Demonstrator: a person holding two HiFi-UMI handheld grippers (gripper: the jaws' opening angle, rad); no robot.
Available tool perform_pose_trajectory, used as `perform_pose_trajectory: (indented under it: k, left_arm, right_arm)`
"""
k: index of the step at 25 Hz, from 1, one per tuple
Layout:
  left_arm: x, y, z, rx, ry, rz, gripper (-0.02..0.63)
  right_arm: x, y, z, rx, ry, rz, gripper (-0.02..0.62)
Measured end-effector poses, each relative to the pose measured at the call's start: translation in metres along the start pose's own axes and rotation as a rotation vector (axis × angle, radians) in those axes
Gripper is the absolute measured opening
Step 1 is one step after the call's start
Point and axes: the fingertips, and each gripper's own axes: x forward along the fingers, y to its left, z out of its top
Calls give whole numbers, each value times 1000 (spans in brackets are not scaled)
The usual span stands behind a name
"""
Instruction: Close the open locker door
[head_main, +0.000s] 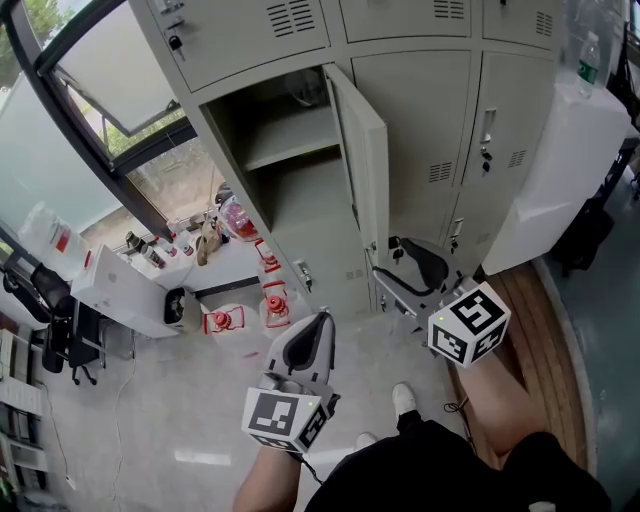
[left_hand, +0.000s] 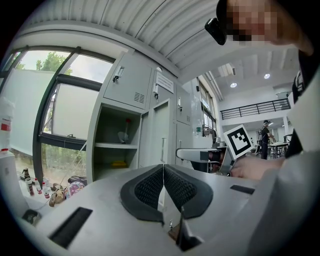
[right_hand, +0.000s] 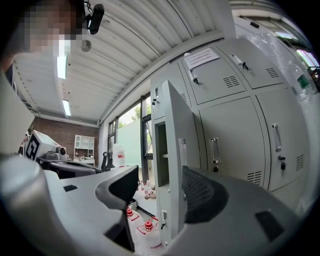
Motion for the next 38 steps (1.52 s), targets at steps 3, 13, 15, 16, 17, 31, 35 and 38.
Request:
perform_pose_trajectory:
  k: [3, 13, 15, 16, 17, 31, 35, 38]
  left_arm:
    - [3, 4, -1, -4, 5, 11, 18]
    - [12, 13, 2, -14, 1, 42, 18]
    - [14, 14, 2, -22, 1, 49, 17]
    - [15, 15, 3, -28, 1, 52, 18]
    - [16, 16, 3, -30, -1, 56, 17]
    - [28, 30, 2, -38, -1, 101, 18]
    - [28, 36, 4, -46, -5, 125, 17]
    - [25, 43, 6, -44, -9, 147, 17]
  right_arm:
    - [6, -6, 1, 1, 2, 1, 310]
    - [26, -21, 7, -8, -1, 20, 310]
    - [30, -24, 8, -7, 1, 26, 310]
    - [32, -25, 7, -7, 4, 31, 310]
    - [33, -26, 6, -5, 7, 36, 310]
    - [56, -18, 2, -11, 29, 141, 198]
    - [67, -7, 2, -33, 38, 194, 192]
    - [75, 1, 1, -41, 42, 220, 190]
